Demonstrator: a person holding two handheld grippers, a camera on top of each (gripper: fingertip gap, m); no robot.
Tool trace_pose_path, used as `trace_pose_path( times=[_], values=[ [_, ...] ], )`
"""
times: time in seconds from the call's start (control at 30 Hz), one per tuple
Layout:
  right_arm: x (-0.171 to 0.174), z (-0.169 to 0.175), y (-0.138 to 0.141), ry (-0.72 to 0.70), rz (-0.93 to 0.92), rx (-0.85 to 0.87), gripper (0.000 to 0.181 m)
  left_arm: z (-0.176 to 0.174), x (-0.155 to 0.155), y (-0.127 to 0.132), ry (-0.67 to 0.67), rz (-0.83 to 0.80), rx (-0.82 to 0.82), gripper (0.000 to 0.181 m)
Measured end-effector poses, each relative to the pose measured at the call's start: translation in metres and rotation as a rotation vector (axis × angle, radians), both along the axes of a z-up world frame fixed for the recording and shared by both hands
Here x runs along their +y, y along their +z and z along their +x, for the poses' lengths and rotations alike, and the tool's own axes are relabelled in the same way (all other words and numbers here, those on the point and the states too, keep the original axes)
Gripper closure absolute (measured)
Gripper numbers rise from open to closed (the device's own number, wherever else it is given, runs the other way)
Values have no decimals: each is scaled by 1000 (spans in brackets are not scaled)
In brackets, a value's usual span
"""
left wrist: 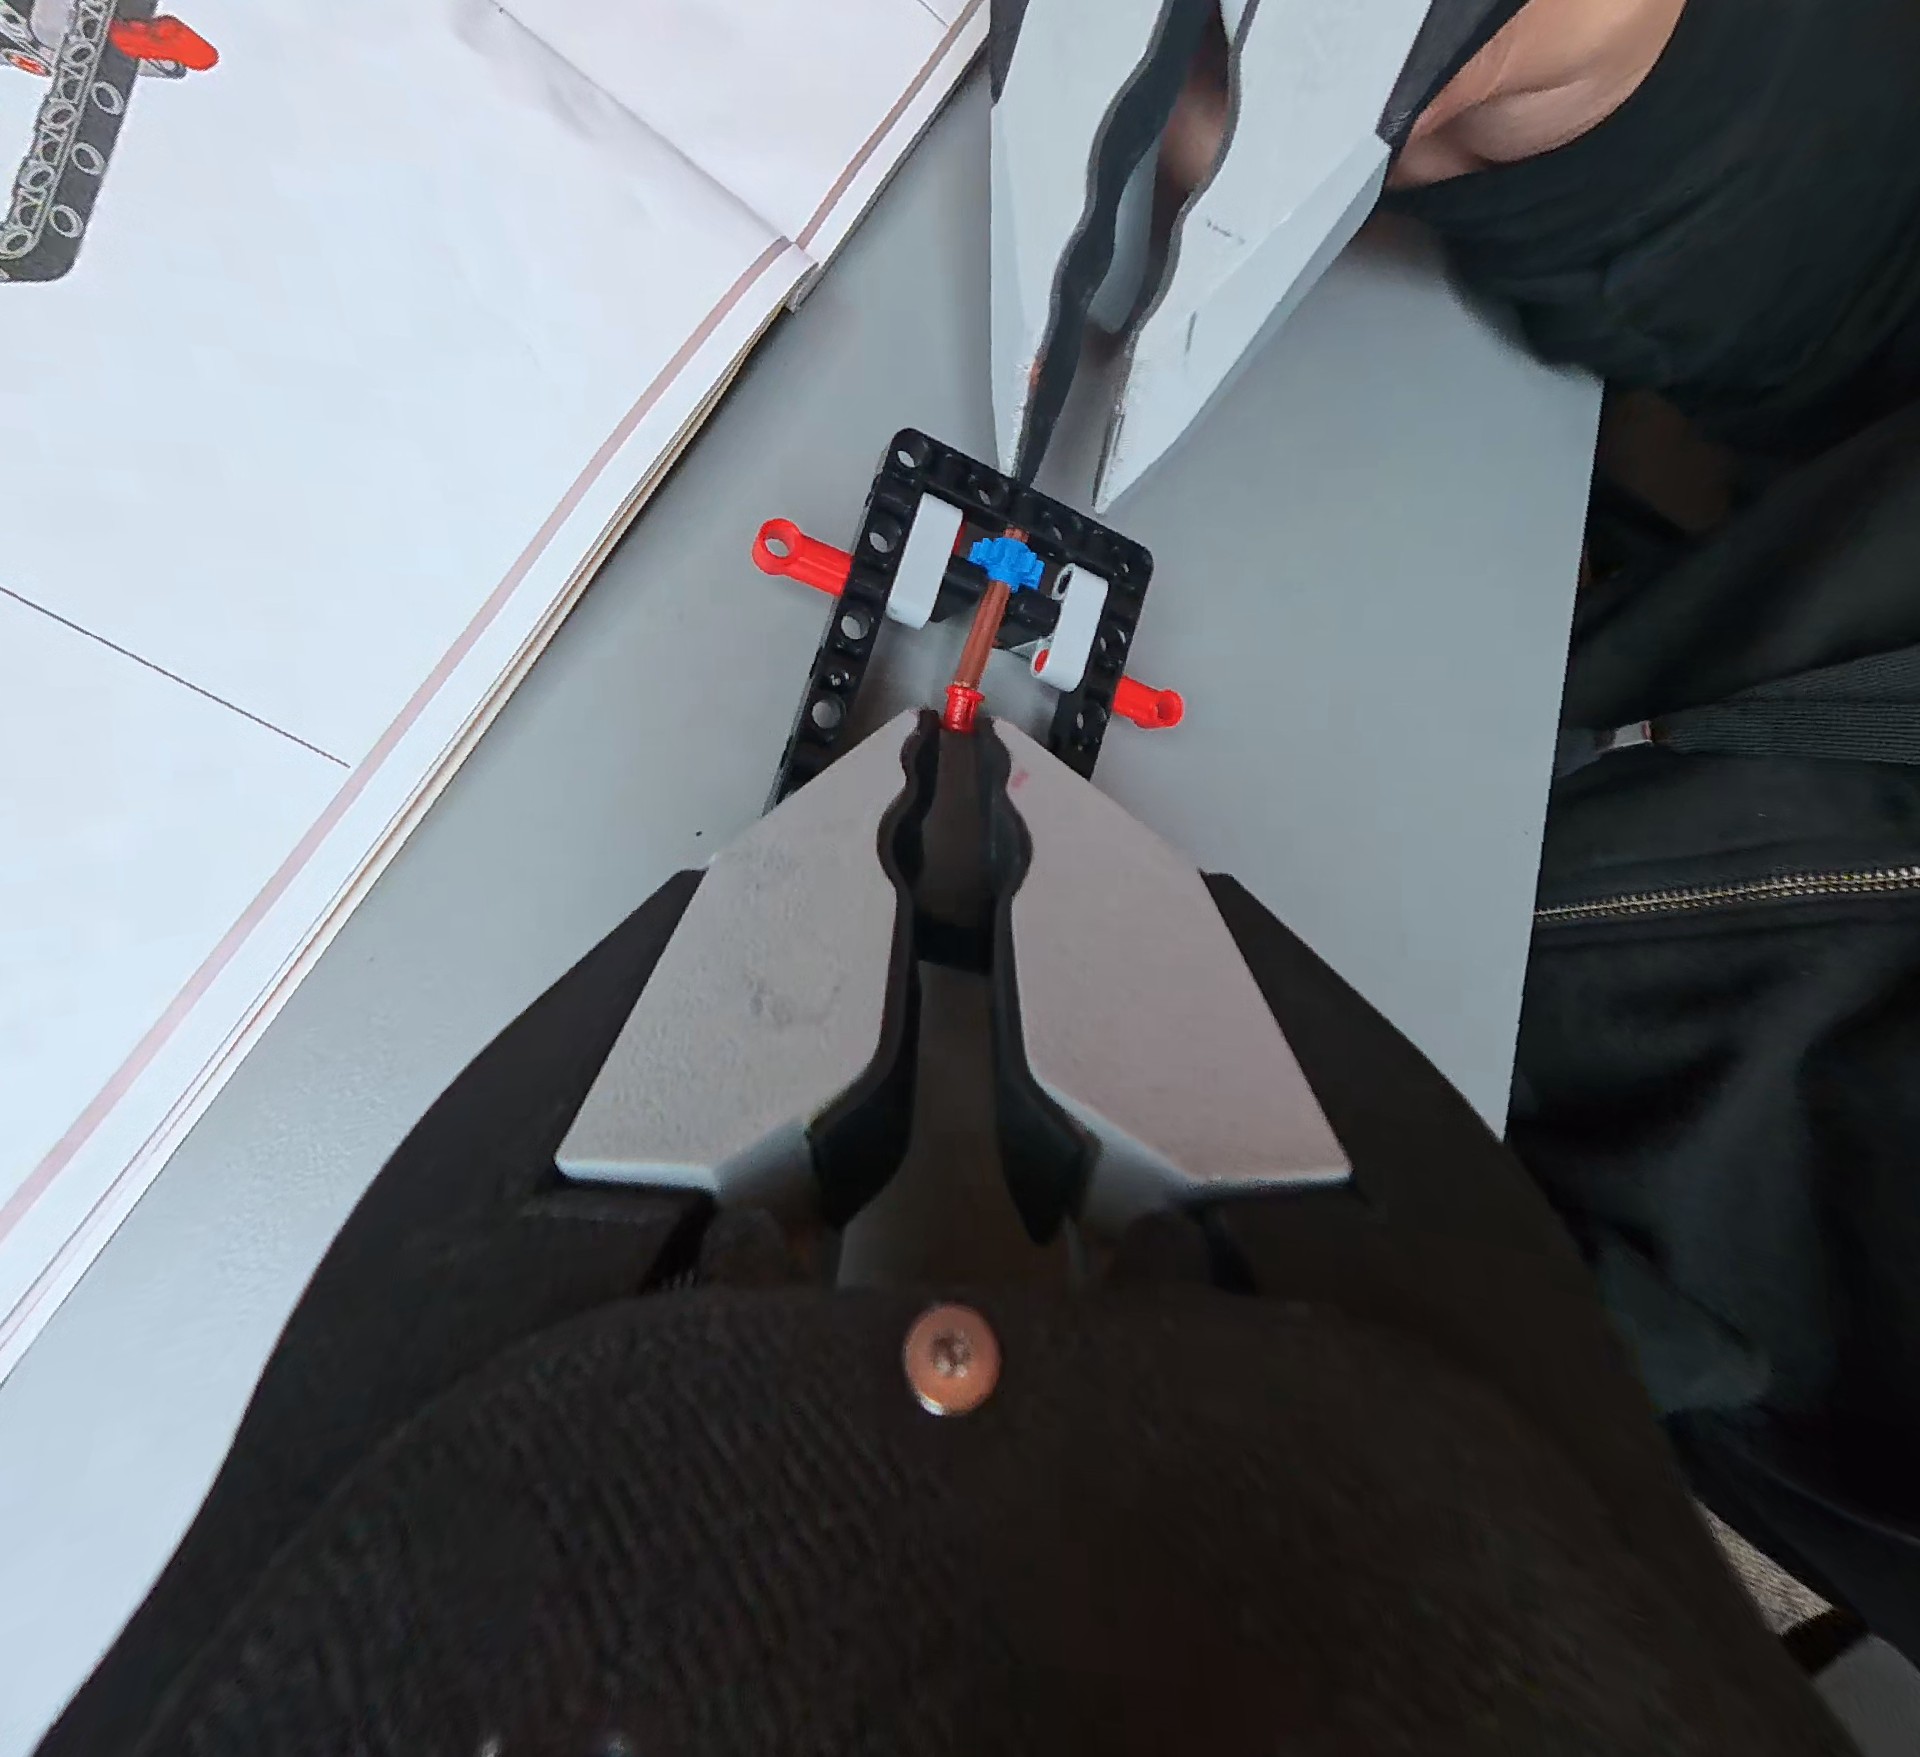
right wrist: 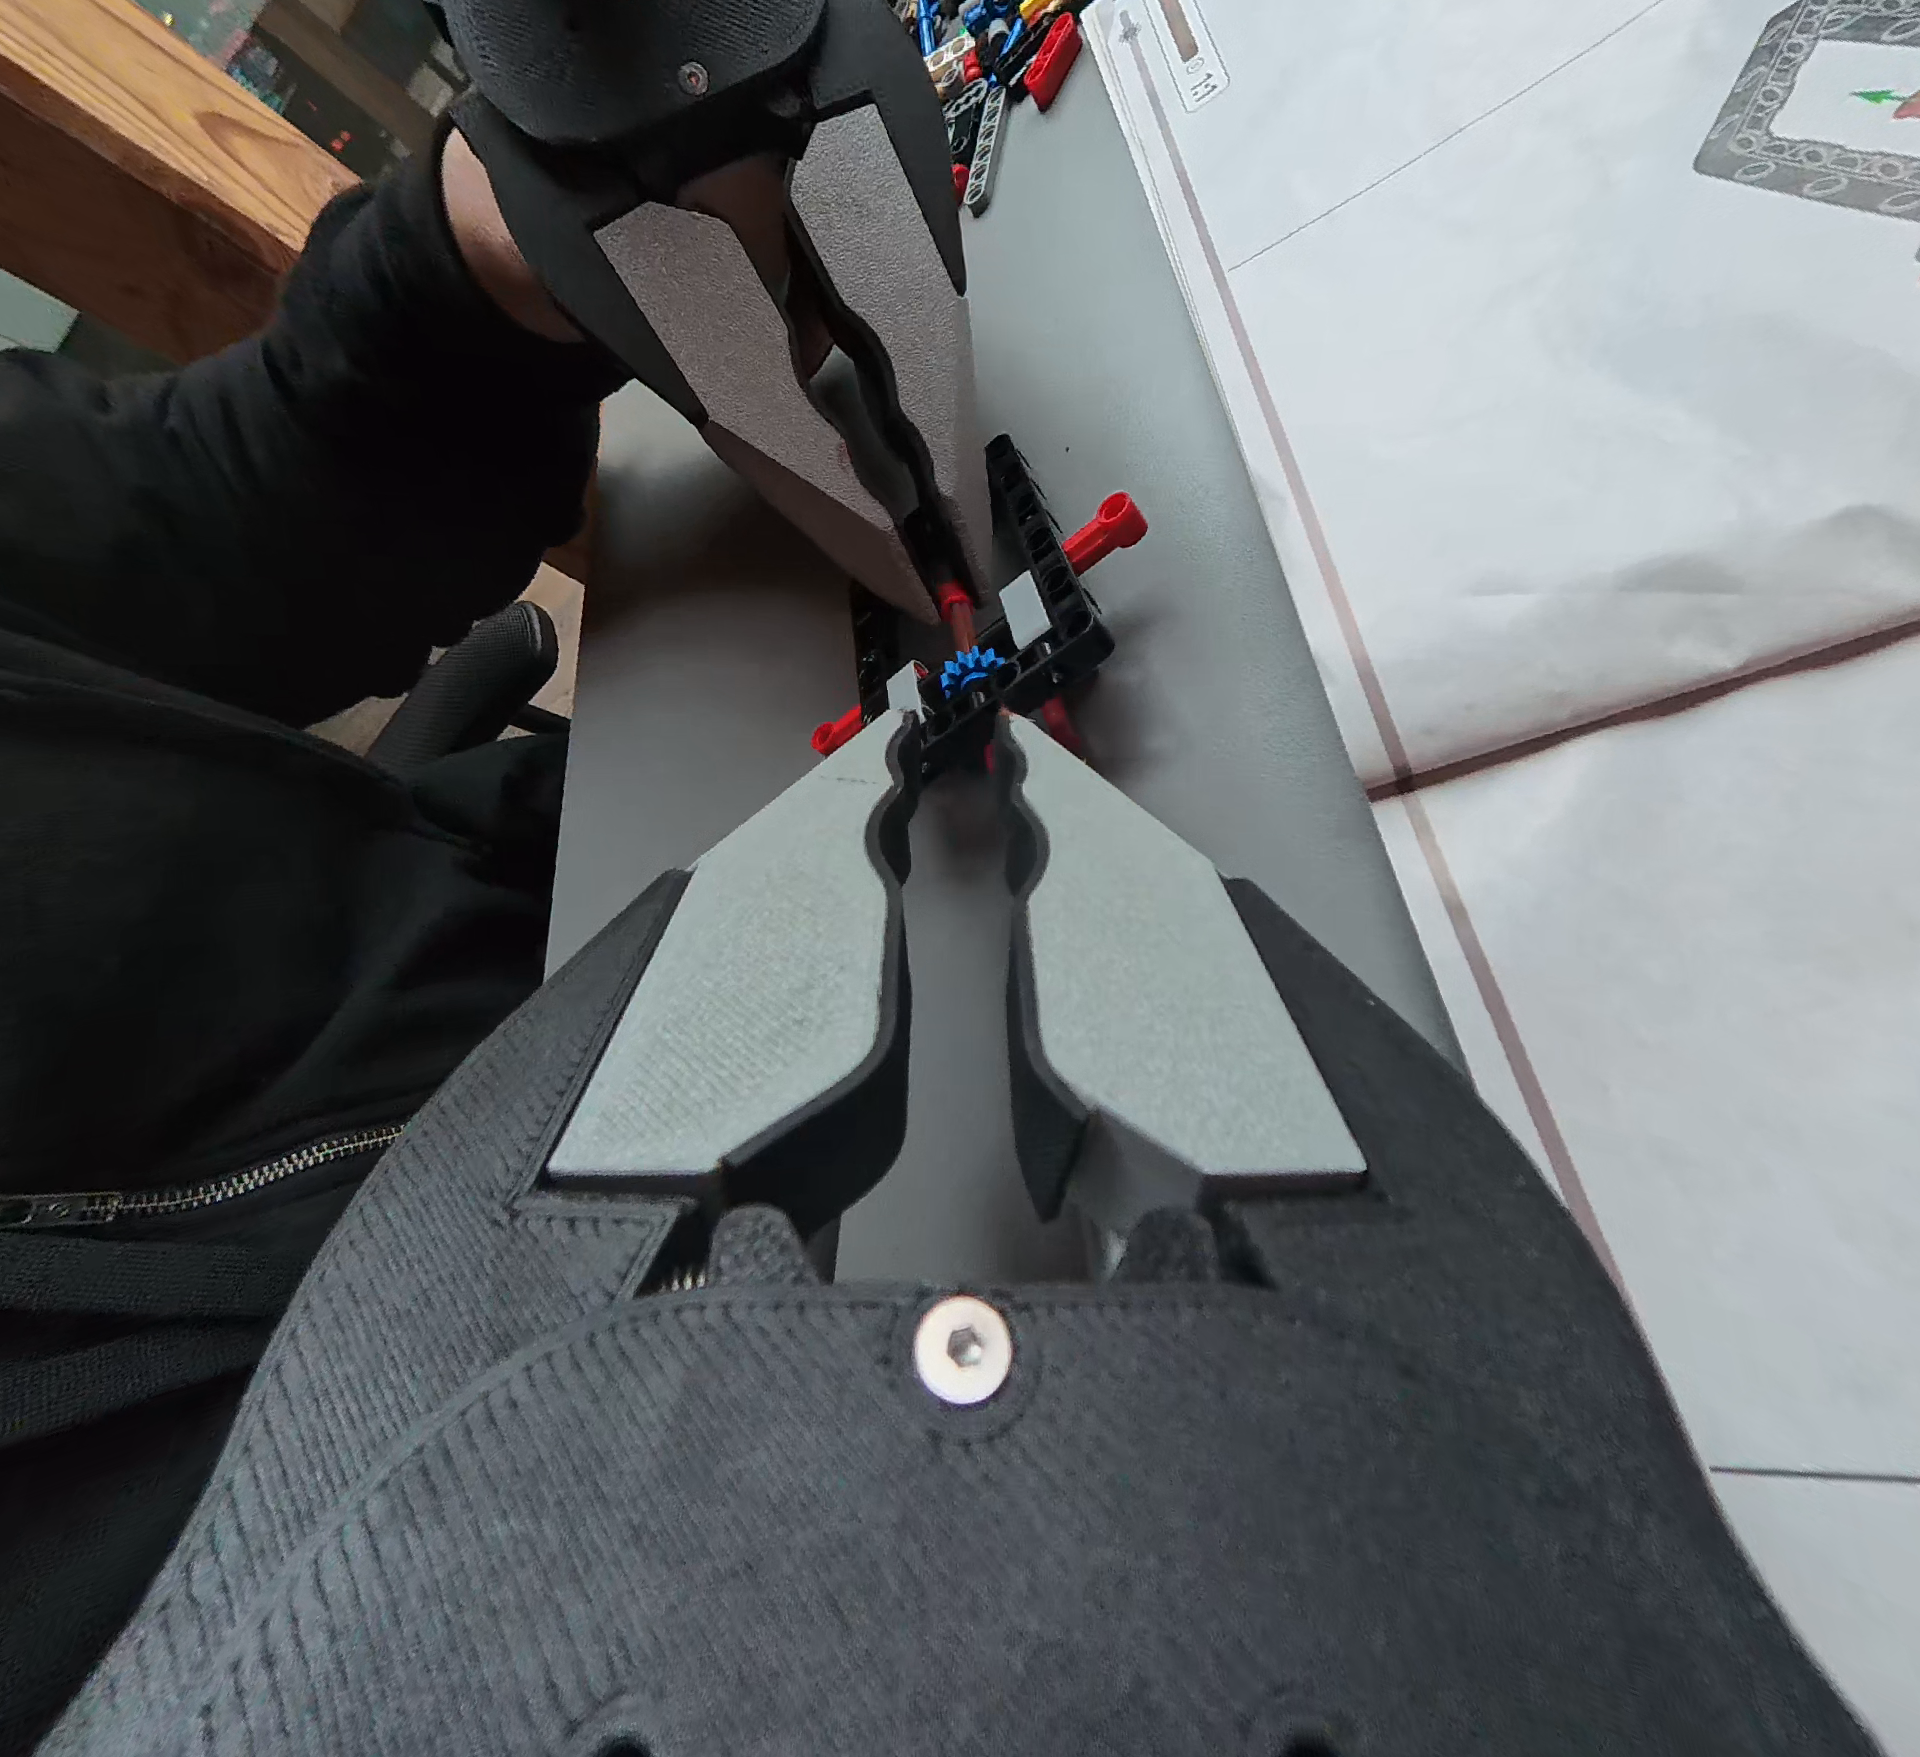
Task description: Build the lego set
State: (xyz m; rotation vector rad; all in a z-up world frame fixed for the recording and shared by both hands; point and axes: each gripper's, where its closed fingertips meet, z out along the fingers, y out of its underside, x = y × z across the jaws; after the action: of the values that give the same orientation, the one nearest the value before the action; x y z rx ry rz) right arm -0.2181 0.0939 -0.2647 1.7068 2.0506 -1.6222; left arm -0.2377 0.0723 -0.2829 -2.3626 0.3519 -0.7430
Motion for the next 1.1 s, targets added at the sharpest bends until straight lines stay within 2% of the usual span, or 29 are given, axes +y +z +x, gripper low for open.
trace_pose_path(
  times=[0.4, 0.9, 1.1],
  values=[
    [-1, -5, -3, -2, 24, -12, 181, -5, -1, -2, 4, -23, 27, 177],
    [-4, -4, -2, 9, 57, 12, 181, -8, -2, 0, -56, 22, 130, 176],
    [1, 0, 1, 9, 61, 32, 175, -9, -2, 0, -70, 43, 158, 176]
  ],
)
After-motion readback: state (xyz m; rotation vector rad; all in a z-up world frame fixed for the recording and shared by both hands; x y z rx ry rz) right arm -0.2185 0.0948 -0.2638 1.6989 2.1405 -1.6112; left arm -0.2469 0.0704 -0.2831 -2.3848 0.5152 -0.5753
